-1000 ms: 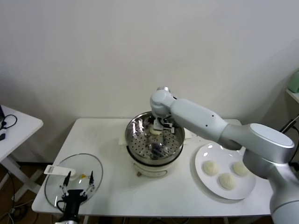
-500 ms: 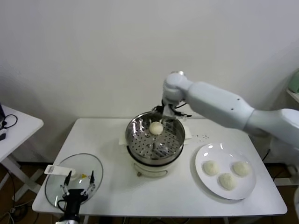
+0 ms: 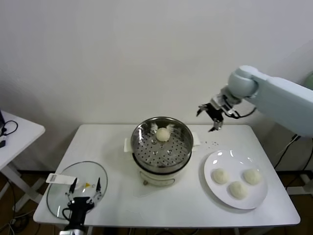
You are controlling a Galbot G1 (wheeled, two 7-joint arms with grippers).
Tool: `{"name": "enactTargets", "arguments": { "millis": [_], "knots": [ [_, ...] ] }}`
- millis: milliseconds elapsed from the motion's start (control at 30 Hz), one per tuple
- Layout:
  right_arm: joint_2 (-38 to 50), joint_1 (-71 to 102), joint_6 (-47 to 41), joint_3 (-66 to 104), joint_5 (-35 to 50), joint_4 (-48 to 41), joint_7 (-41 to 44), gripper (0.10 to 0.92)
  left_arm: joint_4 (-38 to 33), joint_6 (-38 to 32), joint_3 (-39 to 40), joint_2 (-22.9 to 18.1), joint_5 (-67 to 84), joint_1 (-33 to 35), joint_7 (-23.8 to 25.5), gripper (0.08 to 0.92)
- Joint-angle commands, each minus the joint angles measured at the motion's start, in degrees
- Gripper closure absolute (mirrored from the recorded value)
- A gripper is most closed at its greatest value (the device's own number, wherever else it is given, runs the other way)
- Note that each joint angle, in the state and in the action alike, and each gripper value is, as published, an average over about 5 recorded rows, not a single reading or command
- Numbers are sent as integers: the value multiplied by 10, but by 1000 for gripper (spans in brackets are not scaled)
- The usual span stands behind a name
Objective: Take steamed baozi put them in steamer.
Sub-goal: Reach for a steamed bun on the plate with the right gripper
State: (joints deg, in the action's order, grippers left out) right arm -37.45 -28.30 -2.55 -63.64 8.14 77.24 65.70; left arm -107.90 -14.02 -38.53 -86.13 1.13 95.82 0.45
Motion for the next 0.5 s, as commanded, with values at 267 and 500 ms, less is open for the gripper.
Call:
{"name": "enactTargets", "arguments": {
  "millis": [267,500],
  "knots": [
    [113,214,-93,53,21,0,-32,203,-1,2,3,-2,0,0,0,177],
    [77,274,-102,74,19,-13,-49,203,2,2,2,-4,0,2,0,177]
  ]
}}
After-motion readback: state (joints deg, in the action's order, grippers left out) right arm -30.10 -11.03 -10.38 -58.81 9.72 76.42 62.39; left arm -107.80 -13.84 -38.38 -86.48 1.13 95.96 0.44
